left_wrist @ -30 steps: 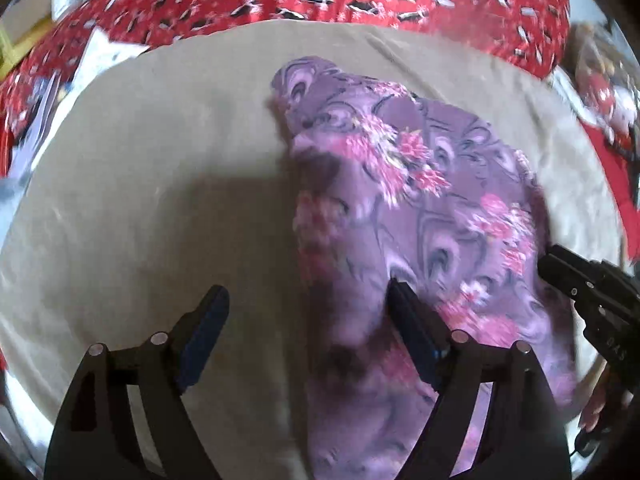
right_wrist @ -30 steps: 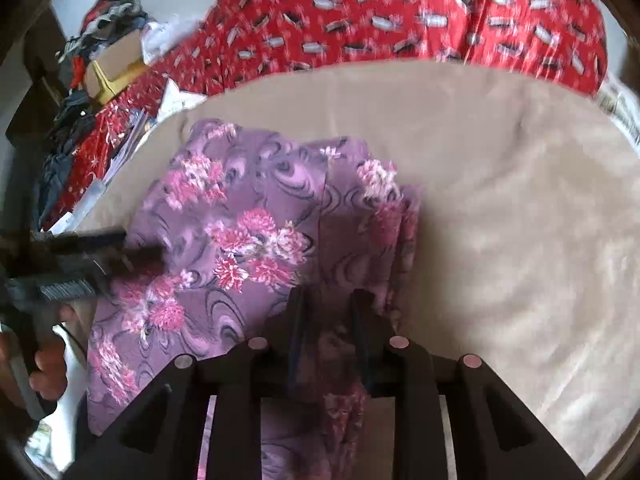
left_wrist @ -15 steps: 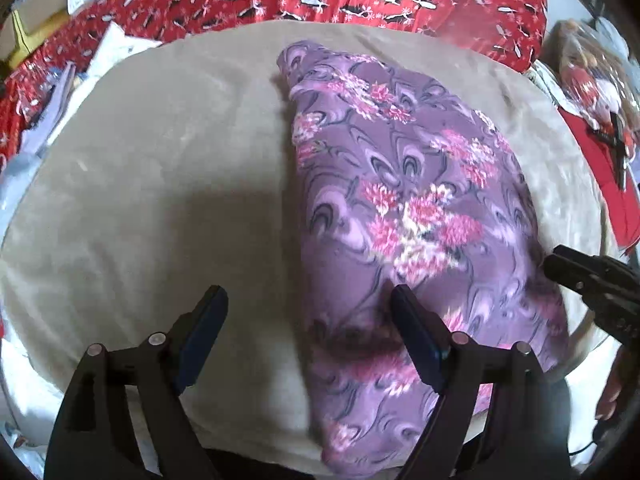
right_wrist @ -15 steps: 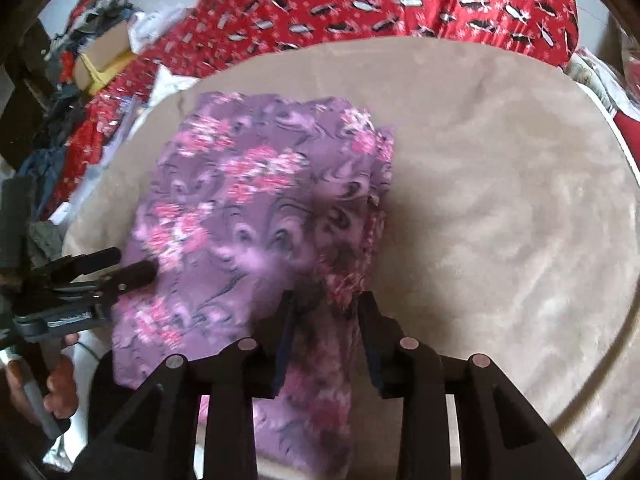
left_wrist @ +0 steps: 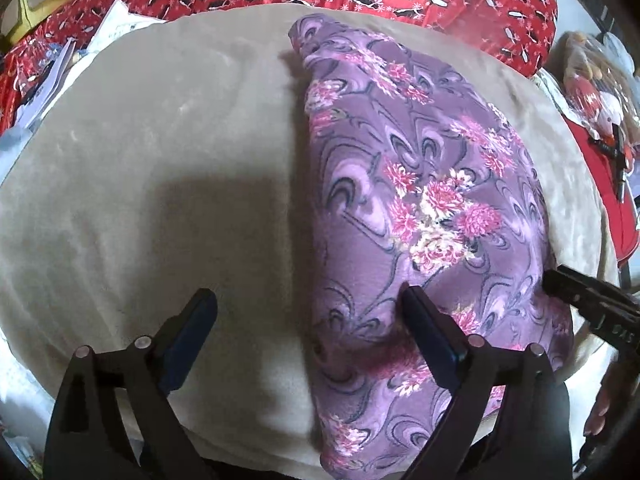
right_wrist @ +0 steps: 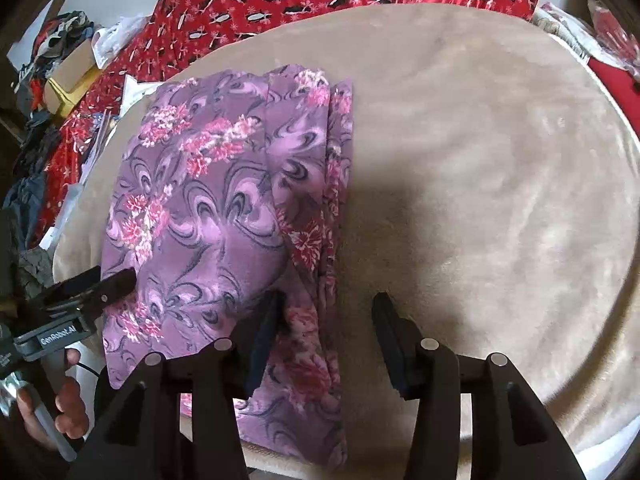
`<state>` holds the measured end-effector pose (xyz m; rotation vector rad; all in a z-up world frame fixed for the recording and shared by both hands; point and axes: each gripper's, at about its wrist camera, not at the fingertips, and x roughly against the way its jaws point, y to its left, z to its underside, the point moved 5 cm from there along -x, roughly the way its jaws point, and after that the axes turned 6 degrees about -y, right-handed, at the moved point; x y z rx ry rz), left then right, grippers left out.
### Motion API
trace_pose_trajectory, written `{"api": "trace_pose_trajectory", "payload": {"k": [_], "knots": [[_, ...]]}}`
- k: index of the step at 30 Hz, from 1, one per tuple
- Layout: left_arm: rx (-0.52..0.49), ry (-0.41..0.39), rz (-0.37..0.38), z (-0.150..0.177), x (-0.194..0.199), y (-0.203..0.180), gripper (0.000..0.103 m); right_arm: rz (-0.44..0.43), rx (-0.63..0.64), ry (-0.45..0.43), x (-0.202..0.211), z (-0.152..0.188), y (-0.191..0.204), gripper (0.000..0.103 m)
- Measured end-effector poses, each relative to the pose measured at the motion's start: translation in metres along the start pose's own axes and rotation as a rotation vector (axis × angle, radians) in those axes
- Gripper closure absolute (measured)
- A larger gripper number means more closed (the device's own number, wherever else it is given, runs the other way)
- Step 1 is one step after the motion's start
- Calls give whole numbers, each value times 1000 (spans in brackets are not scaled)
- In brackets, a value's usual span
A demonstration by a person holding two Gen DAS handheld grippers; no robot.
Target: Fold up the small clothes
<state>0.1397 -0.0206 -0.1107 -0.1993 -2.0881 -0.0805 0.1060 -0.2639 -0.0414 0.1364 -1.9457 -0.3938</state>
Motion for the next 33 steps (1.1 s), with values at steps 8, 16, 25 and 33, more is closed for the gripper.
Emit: {"api": "trace_pose_trajectory", "payload": {"k": [8,16,25,33], "knots": [[38,20,8,4,-4,7,1,21,51,18,-14,14,10,41],[85,34,71,-8,1,19,1,15,-50,-34,-6,-3,-7,31],[147,31,91,-47,-6,18,1,-126,-152,-91,-34,-56,3,76],[179,56,106,-62,-22,23,1,-86,-132,-115,-38,-75,-10,95]]}}
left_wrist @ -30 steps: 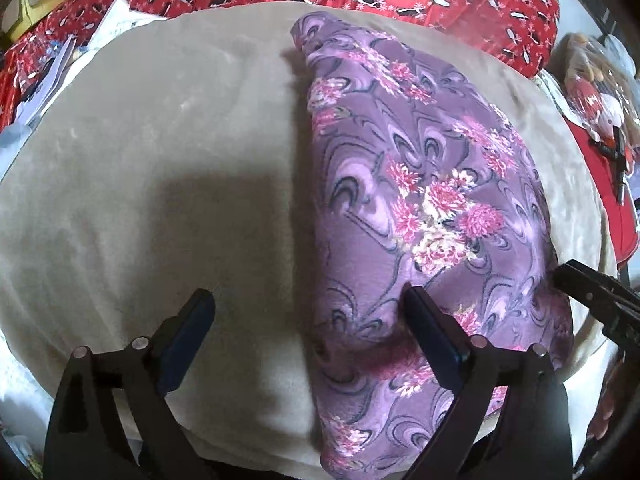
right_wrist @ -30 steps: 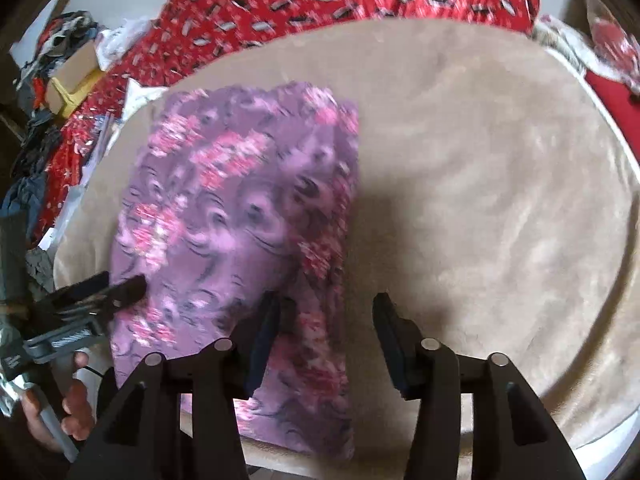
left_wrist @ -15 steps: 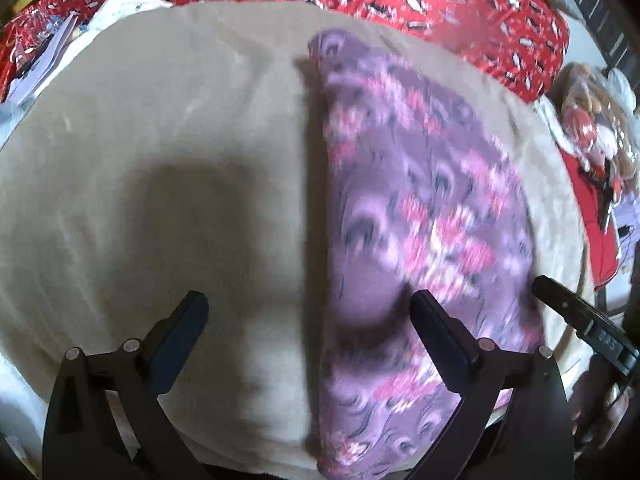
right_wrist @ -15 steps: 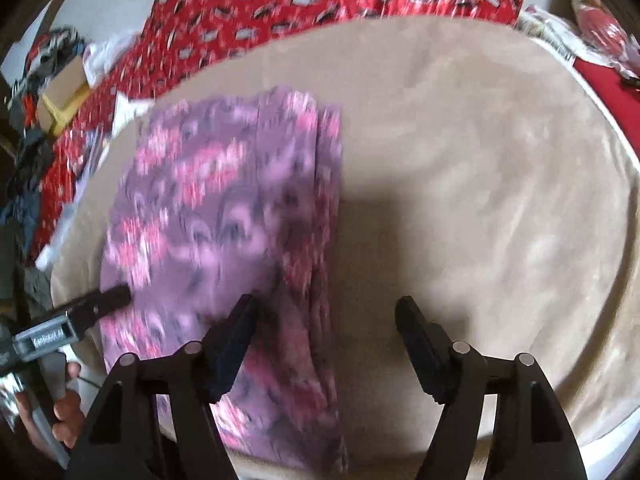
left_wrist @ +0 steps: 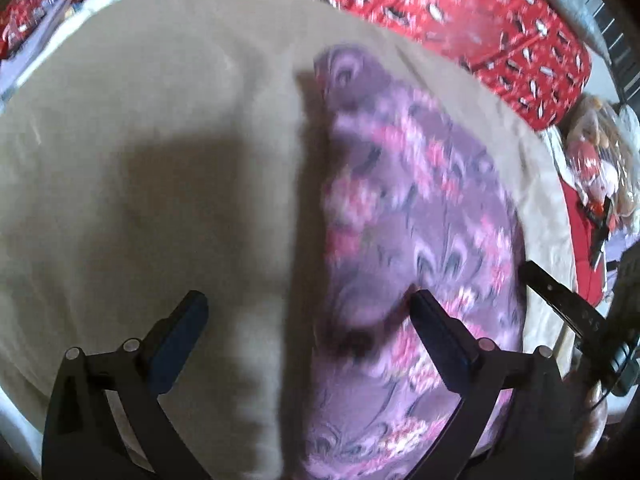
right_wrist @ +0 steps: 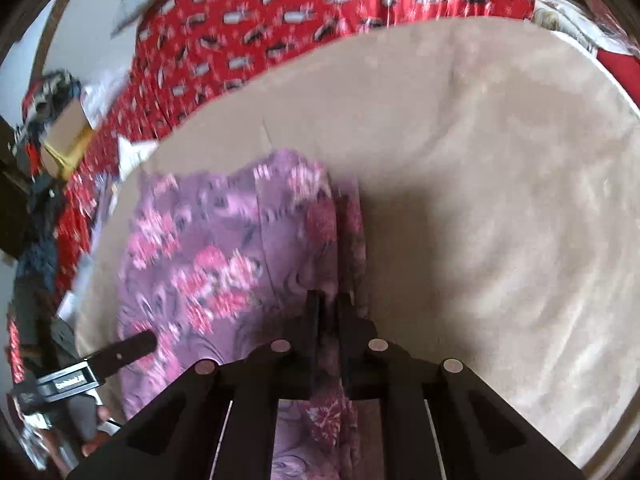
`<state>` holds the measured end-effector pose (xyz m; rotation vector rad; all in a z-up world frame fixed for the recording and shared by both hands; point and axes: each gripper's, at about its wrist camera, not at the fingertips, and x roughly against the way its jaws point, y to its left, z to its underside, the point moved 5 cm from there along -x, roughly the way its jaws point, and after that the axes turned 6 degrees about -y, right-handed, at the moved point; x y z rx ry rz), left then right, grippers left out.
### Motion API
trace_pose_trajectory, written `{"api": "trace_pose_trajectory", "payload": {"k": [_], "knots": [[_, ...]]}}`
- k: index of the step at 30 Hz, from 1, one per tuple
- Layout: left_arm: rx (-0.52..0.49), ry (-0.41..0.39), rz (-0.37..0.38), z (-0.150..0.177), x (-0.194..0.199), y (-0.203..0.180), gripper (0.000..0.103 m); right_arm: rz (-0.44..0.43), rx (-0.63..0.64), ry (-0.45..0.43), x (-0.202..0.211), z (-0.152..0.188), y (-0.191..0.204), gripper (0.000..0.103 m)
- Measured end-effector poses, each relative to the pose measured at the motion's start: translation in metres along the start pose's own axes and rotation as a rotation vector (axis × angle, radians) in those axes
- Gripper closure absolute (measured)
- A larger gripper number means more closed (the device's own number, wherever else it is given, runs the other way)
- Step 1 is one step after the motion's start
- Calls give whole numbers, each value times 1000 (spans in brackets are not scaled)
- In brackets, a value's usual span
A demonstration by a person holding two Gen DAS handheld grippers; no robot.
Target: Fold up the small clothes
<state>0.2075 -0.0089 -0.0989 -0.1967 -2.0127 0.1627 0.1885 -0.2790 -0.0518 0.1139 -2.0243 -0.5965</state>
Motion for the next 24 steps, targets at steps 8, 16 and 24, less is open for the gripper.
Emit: {"api": "trace_pose_trajectory", "payload": {"k": [8,16,24], "knots": [[-5,57,-11,-6,-25,-7,1,151,192,22,-25,5,6,75],[-80,10,-13,7,5,-12,1,184,284,54,14,11,10,51],[-90,54,-27,42,-2,-4,1,272,338,93,14,51,-3,30]]}}
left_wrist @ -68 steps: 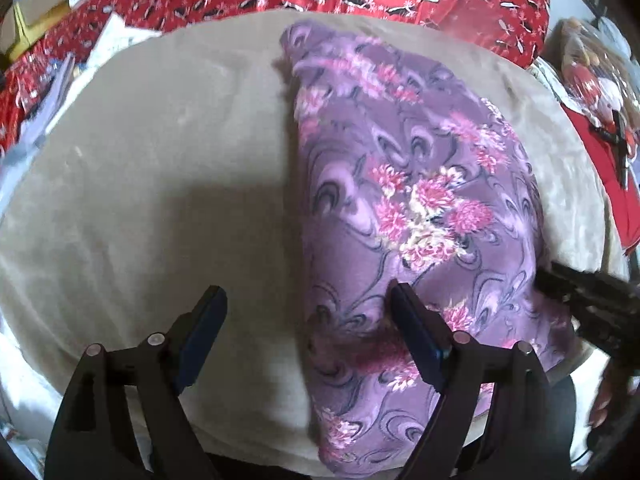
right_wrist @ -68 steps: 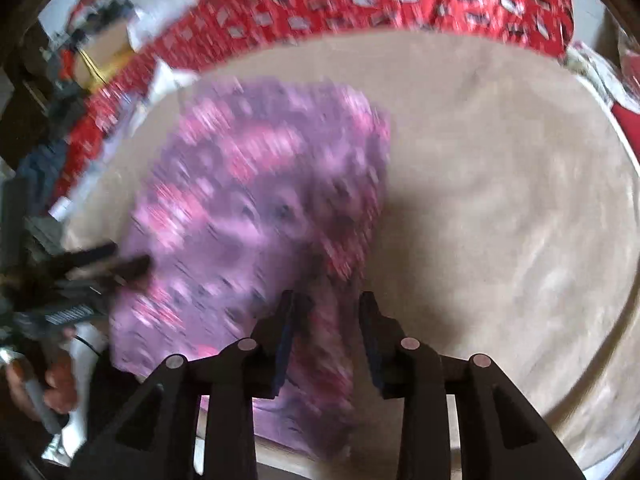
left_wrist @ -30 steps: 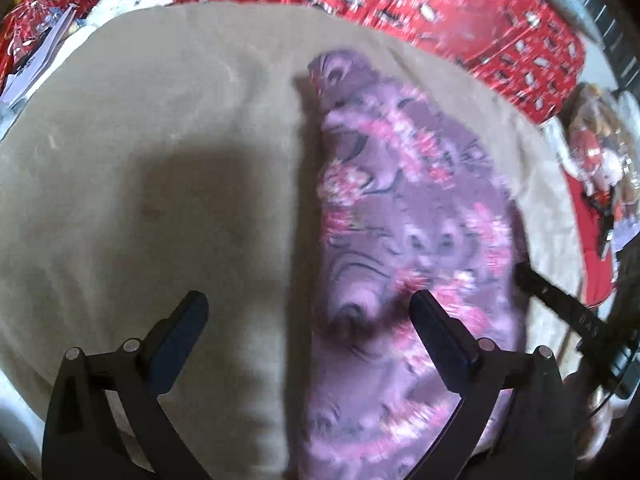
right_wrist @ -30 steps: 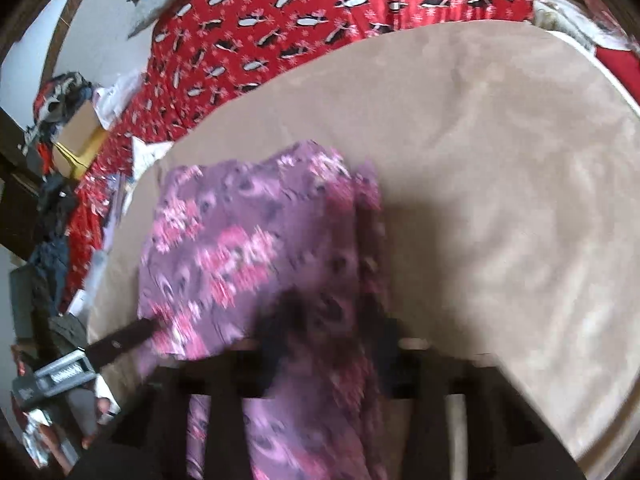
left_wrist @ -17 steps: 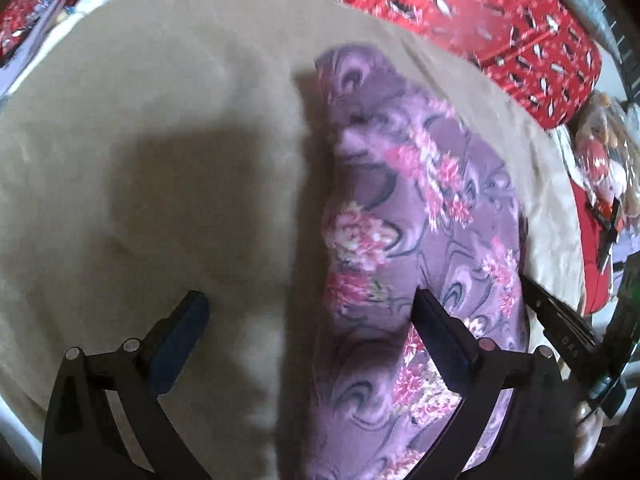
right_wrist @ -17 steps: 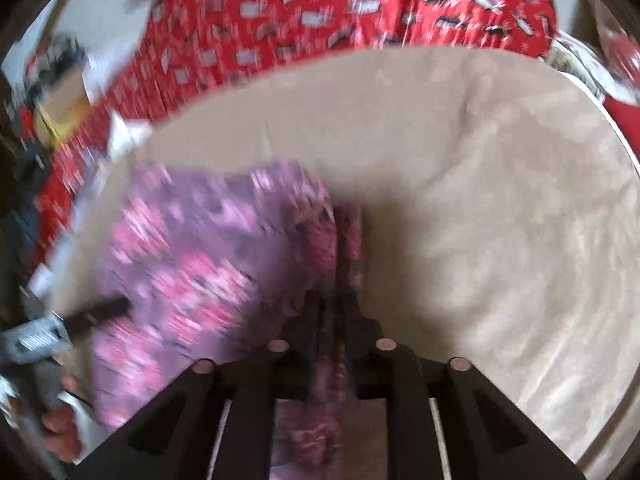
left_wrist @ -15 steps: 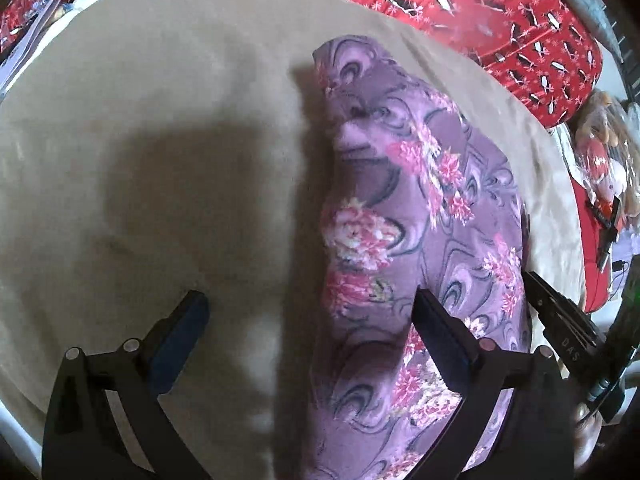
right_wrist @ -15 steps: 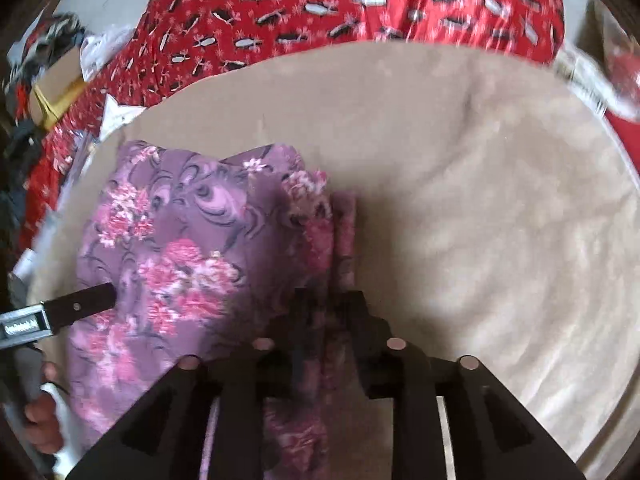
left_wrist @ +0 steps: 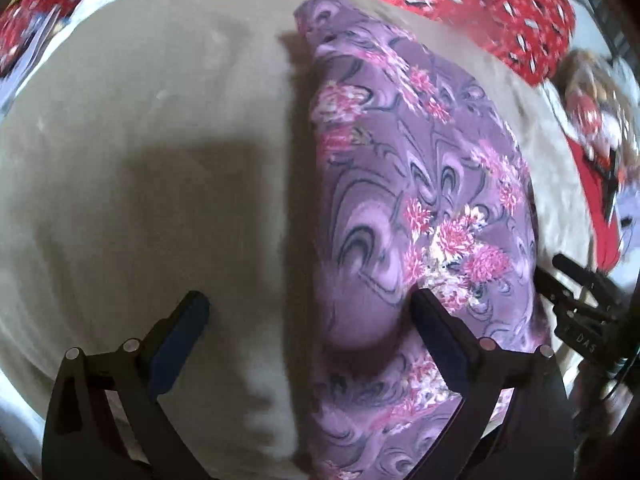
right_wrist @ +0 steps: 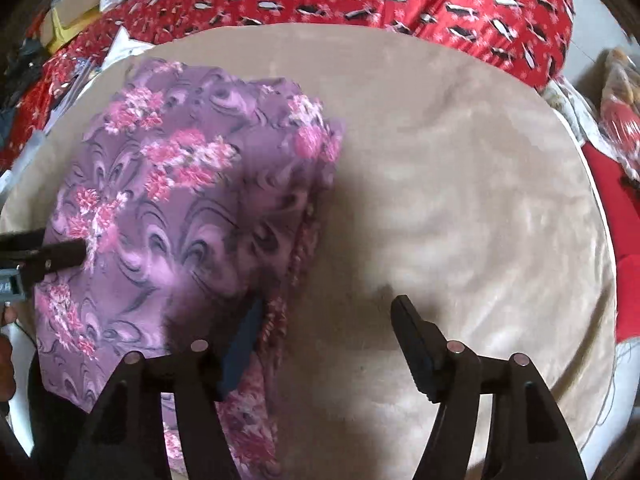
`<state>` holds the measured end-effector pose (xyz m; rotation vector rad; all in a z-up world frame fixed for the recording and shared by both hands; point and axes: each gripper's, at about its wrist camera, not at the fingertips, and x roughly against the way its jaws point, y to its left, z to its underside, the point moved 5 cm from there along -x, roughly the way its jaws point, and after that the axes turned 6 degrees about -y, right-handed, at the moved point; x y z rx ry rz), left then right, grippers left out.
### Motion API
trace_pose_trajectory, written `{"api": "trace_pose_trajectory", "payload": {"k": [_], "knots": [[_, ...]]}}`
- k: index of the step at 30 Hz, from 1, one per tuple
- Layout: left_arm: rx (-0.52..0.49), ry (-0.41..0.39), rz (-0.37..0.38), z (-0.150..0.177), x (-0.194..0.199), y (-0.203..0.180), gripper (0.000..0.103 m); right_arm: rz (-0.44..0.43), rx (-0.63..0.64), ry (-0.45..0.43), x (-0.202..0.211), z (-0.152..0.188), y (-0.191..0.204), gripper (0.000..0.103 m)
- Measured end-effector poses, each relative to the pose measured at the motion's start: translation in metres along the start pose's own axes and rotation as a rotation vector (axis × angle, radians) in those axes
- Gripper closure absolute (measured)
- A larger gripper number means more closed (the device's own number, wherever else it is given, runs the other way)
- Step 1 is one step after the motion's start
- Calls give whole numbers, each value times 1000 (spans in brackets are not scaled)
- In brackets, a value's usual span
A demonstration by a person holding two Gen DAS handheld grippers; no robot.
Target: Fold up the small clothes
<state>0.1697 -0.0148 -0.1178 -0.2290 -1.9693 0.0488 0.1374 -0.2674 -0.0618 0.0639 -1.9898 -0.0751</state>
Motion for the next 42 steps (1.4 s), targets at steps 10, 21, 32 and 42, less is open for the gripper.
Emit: {"api": "trace_pose_trajectory", "payload": {"k": [10,21,32,42], "knots": [[-69,-28,-57,8,17,-11,1,143,66,-12,28,2,7,14],[-126,-90,-105,16,36,-23,1,164,108,-156,81,6,17,14],[-167,-164,-157,36,63,-28,1,189,141,-243,106,7,17,14],[-188,-261,-171,52,90,-41,1,118,153,-273,125,22,18,5]]}}
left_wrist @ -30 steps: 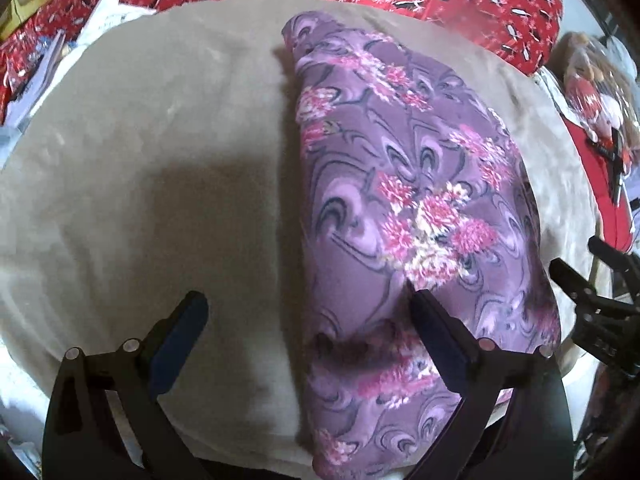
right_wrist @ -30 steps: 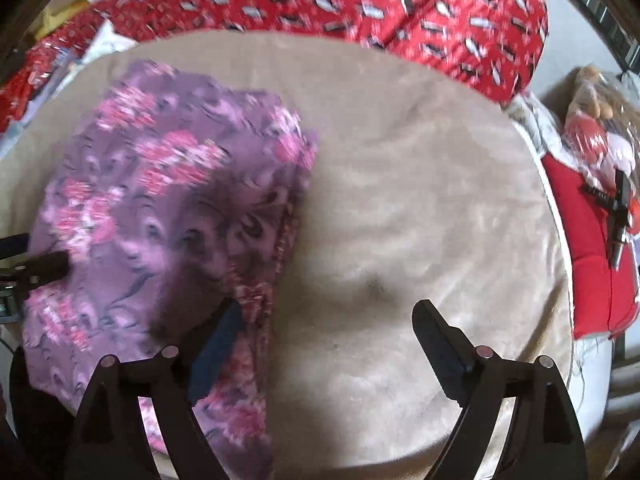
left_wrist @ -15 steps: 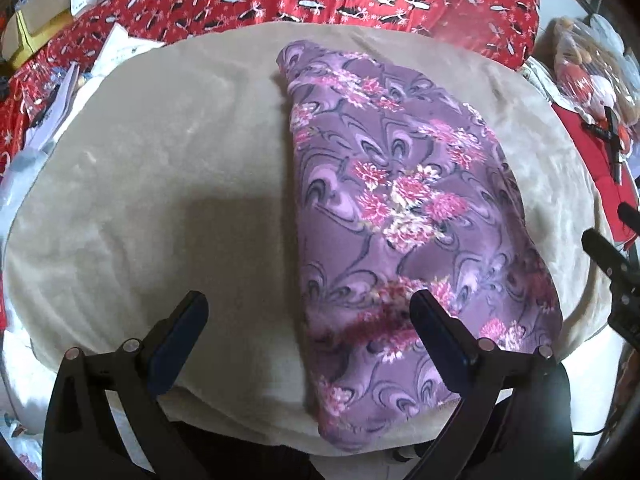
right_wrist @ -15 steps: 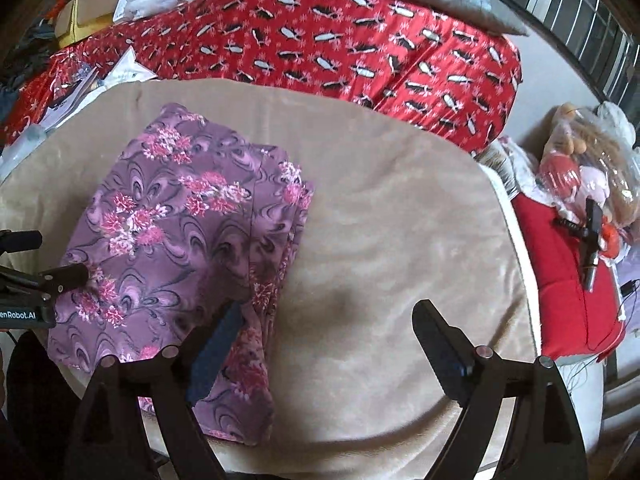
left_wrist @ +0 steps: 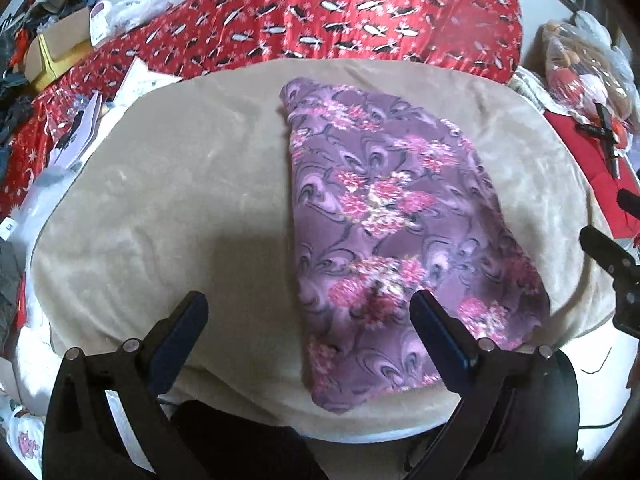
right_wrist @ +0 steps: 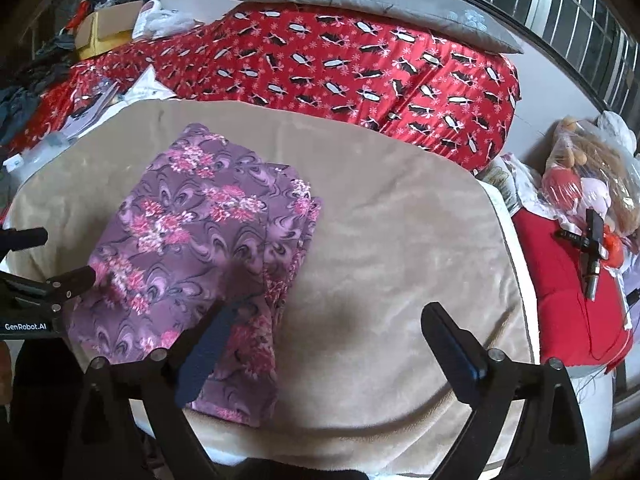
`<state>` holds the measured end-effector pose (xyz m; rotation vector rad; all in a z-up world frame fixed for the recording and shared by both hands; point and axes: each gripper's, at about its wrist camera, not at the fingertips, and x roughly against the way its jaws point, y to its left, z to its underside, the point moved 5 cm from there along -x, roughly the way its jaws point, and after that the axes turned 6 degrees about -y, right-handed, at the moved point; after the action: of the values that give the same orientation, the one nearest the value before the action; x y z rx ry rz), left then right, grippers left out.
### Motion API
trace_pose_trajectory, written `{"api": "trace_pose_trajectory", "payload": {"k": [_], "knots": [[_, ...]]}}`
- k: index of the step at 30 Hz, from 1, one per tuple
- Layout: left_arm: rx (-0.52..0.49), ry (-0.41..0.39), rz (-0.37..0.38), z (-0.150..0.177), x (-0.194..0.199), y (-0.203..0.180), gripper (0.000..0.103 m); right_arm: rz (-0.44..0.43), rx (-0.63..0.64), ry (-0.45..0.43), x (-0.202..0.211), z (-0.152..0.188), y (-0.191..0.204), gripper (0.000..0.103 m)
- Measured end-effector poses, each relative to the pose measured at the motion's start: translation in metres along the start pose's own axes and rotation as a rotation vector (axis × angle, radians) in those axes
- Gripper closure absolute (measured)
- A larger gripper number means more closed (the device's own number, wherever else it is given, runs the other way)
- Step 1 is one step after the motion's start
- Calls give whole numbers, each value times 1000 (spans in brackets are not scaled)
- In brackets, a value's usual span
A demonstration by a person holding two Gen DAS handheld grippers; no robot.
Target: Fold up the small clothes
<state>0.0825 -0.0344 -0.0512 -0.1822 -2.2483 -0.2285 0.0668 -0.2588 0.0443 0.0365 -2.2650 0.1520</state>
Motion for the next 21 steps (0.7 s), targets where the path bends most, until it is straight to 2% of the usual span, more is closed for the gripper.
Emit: {"api": "trace_pose_trajectory", "payload": {"k": [8,21], "knots": [[-23,-38,11,8,20,-10,1,-28,-31,2,18,11,0,4],[-35,-63,-15,14,28,-9,1,-36,-72,-10,30,17,-4,2]]}}
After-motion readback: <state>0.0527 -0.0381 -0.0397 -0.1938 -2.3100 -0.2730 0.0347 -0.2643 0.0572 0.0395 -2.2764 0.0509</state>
